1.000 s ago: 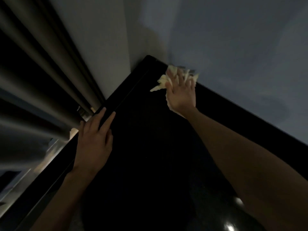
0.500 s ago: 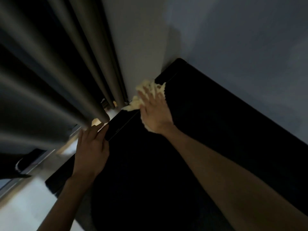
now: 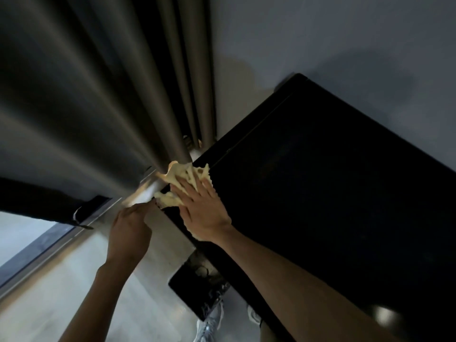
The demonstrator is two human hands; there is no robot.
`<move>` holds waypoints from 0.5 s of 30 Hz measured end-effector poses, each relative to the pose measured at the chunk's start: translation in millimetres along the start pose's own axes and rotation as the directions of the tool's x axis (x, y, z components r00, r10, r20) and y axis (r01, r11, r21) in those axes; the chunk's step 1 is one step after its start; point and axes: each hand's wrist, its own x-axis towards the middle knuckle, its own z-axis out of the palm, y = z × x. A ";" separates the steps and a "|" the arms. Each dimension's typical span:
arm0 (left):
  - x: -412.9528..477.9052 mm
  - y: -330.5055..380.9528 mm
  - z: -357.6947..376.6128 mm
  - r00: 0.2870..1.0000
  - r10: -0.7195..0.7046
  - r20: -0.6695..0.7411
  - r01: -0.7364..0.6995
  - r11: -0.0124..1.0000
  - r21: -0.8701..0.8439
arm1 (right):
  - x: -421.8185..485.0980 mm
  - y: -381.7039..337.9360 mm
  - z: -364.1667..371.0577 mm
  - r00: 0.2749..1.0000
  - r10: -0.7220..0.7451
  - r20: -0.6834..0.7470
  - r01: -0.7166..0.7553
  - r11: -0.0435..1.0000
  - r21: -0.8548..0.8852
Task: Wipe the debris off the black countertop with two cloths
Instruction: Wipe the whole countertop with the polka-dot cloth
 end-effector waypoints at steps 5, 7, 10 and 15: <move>-19.5 -20.1 -13.3 0.999 -0.018 0.031 0.019 1.000 -0.025 | -31.3 -29.7 4.8 1.000 -0.027 -0.004 0.027 1.000 -0.012; -24.4 -9.7 -17.7 0.998 -0.034 0.059 0.035 0.999 -0.017 | -50.2 -30.4 6.1 0.998 -0.059 -0.006 0.059 0.997 0.047; -27.9 15.8 -19.4 0.997 0.054 0.050 -0.052 0.997 -0.058 | -74.4 -23.0 6.6 0.998 -0.062 -0.022 0.065 0.990 0.123; -6.1 37.6 1.6 0.981 0.156 0.113 -0.147 0.985 -0.086 | -78.2 -11.5 8.2 0.997 -0.016 -0.072 0.031 0.976 0.214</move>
